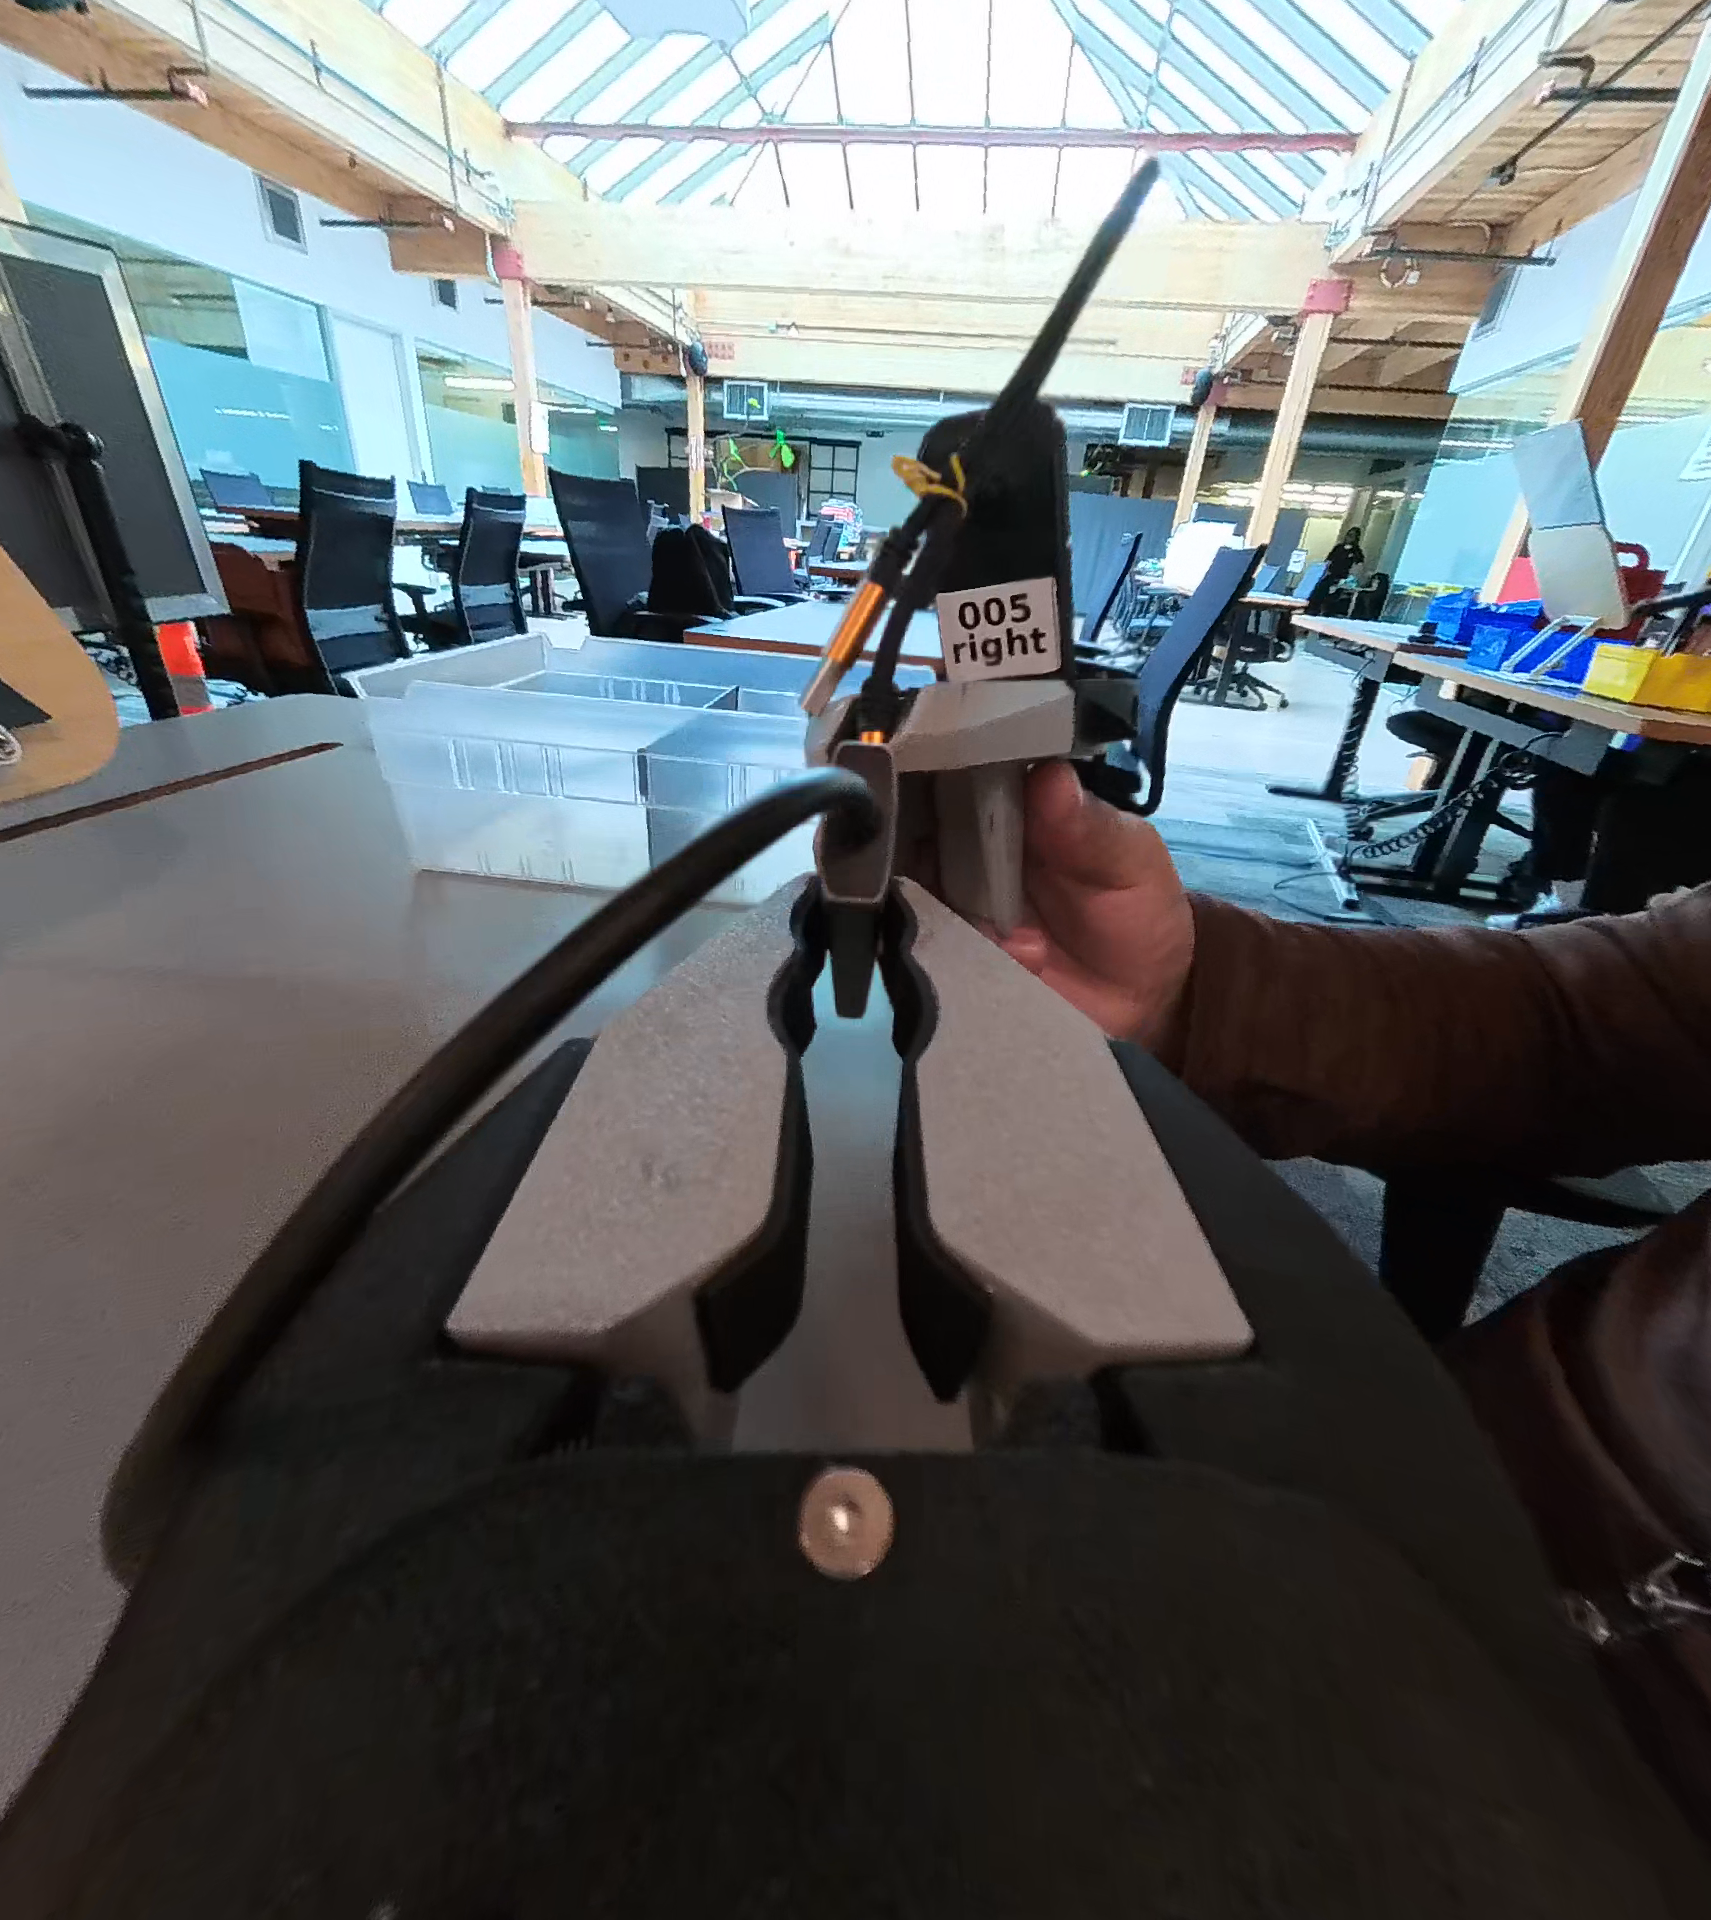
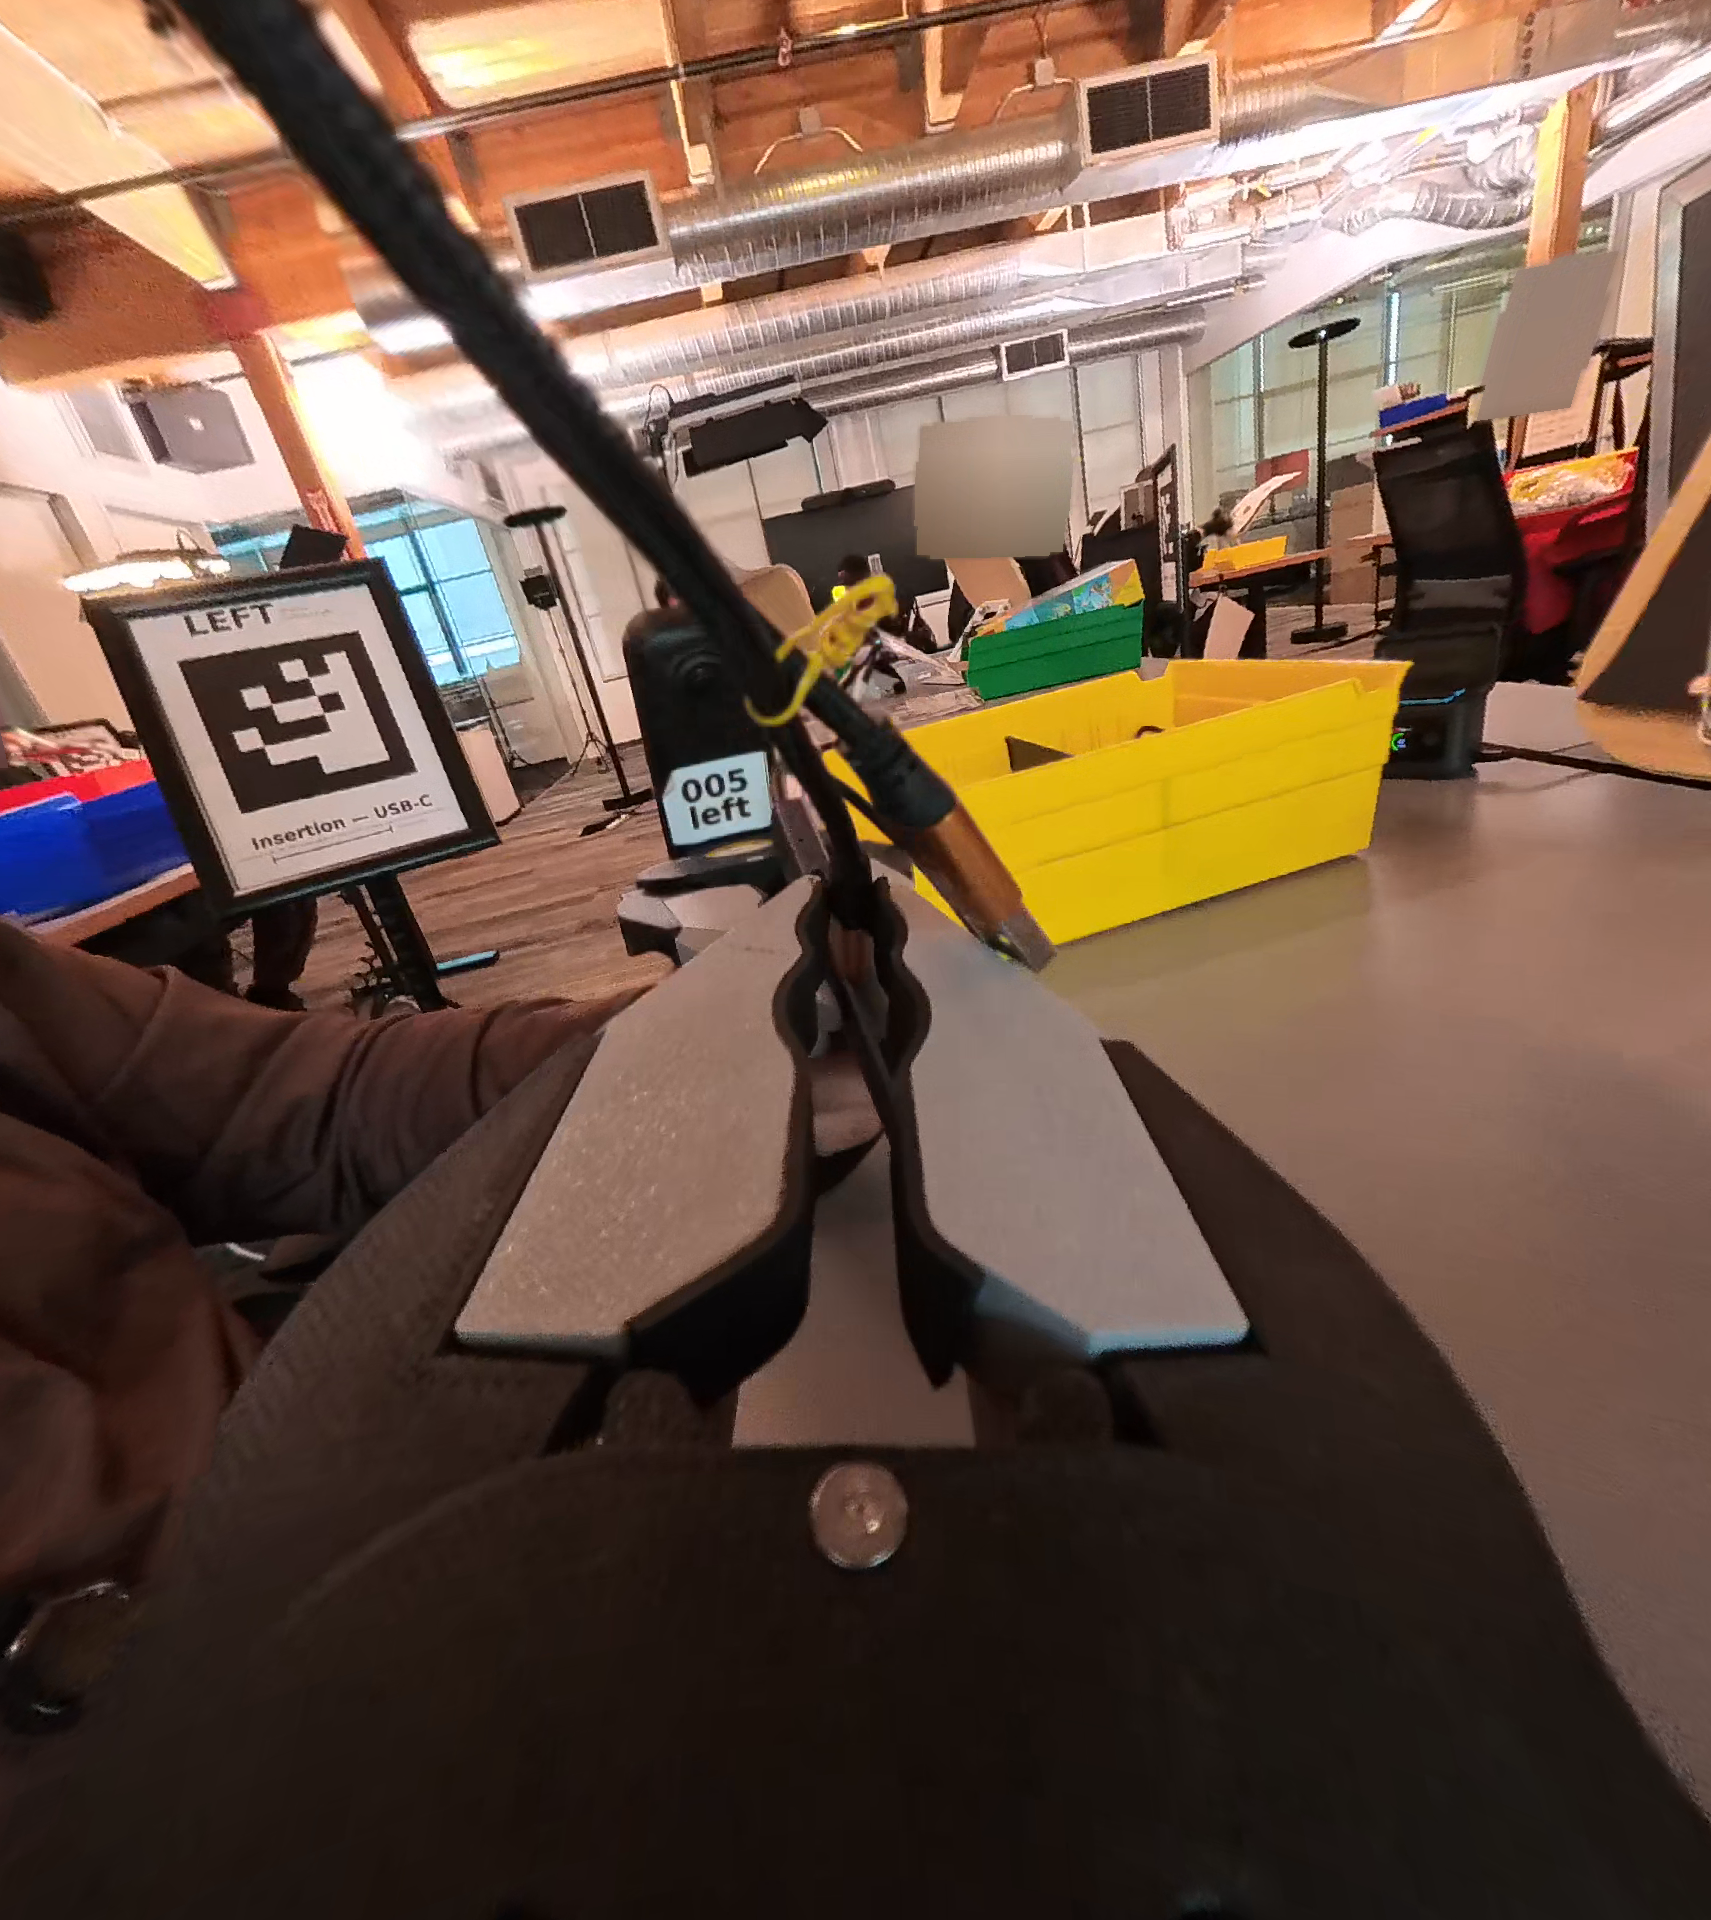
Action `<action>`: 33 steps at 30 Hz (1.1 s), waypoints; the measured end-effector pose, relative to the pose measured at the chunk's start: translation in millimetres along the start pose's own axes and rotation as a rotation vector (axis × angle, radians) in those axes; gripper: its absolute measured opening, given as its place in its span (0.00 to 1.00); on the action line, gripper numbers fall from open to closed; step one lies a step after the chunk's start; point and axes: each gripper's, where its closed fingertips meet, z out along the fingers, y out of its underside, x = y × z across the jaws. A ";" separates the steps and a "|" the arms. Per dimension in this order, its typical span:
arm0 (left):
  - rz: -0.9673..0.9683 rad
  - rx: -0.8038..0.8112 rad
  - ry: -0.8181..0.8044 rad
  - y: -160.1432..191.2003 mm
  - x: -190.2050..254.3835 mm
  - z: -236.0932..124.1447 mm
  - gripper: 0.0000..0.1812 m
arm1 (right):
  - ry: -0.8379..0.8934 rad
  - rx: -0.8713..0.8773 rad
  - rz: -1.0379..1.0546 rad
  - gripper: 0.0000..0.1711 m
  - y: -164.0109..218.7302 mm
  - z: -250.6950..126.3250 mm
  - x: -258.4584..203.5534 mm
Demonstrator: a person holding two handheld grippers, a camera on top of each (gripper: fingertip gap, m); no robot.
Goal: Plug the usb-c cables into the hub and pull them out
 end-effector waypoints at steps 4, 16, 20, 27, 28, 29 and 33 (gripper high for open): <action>-0.044 0.024 0.040 -5.3 2.8 -2.4 0.05 | 0.009 -0.043 -0.059 0.03 0.7 1.1 -3.0; -0.059 0.016 0.029 -2.4 -0.2 -0.8 0.04 | 0.021 -0.084 -0.102 0.03 14.8 2.6 1.4; -0.068 0.014 -0.007 -1.3 -4.9 0.7 0.04 | 0.063 -0.111 -0.116 0.03 15.3 2.3 6.2; -0.251 0.207 -0.083 -23.8 -10.0 2.0 0.04 | 0.022 0.001 0.127 0.02 -5.8 6.9 9.6; -0.265 0.229 -0.088 -26.5 -10.8 1.0 0.04 | 0.019 0.013 0.142 0.02 -8.2 8.8 9.7; -0.280 0.255 -0.087 -30.2 -11.5 -0.7 0.04 | 0.015 0.022 0.153 0.01 -11.1 11.4 9.6; -0.288 0.324 -0.081 -47.7 -12.3 -8.3 0.05 | -0.019 0.080 0.188 0.01 -25.2 22.4 5.5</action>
